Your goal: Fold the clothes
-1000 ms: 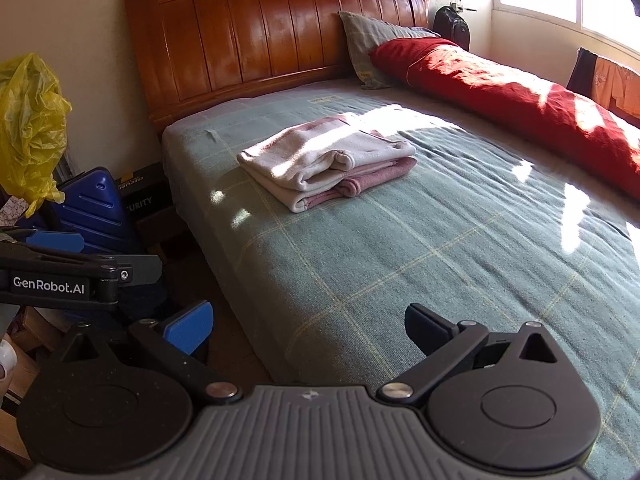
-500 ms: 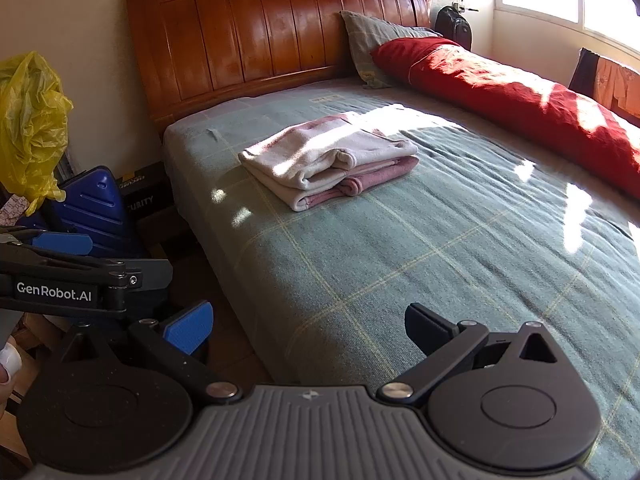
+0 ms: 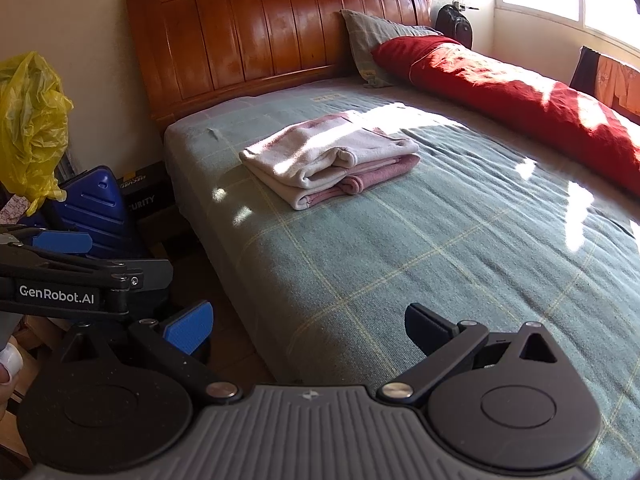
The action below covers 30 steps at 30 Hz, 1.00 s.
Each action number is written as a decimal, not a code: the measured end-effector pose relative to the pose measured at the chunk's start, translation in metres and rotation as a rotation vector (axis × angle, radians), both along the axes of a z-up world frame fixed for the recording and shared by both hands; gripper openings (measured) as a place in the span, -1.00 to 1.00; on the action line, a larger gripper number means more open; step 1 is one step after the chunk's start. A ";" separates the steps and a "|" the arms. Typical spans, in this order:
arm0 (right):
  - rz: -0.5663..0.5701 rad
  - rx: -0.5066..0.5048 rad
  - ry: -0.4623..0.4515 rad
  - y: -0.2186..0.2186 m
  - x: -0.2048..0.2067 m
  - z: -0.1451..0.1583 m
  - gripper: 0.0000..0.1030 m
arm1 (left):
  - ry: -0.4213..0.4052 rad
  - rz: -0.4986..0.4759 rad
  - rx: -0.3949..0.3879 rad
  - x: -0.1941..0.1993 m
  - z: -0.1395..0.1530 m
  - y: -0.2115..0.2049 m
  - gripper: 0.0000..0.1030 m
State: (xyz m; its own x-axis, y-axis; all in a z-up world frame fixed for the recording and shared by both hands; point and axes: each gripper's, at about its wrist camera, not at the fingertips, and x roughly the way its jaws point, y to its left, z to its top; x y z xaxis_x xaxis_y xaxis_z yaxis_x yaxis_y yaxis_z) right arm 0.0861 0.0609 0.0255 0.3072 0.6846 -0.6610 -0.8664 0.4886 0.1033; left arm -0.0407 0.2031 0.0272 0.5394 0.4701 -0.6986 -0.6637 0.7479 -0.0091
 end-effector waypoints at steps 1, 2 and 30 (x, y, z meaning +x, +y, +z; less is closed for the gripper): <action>-0.001 -0.001 0.000 0.000 0.000 0.000 1.00 | 0.001 0.000 0.002 0.000 0.000 0.000 0.99; -0.001 -0.001 0.000 0.000 0.000 0.000 1.00 | 0.002 0.000 0.004 0.000 0.000 0.000 0.99; -0.004 0.002 0.009 -0.002 0.002 -0.002 1.00 | 0.007 -0.005 0.009 0.002 0.000 -0.002 0.99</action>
State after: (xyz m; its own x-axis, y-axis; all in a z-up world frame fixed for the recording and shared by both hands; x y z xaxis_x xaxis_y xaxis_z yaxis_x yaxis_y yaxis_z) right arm 0.0881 0.0586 0.0236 0.3035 0.6845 -0.6629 -0.8635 0.4916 0.1123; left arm -0.0388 0.2011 0.0268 0.5369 0.4738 -0.6980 -0.6599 0.7513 0.0024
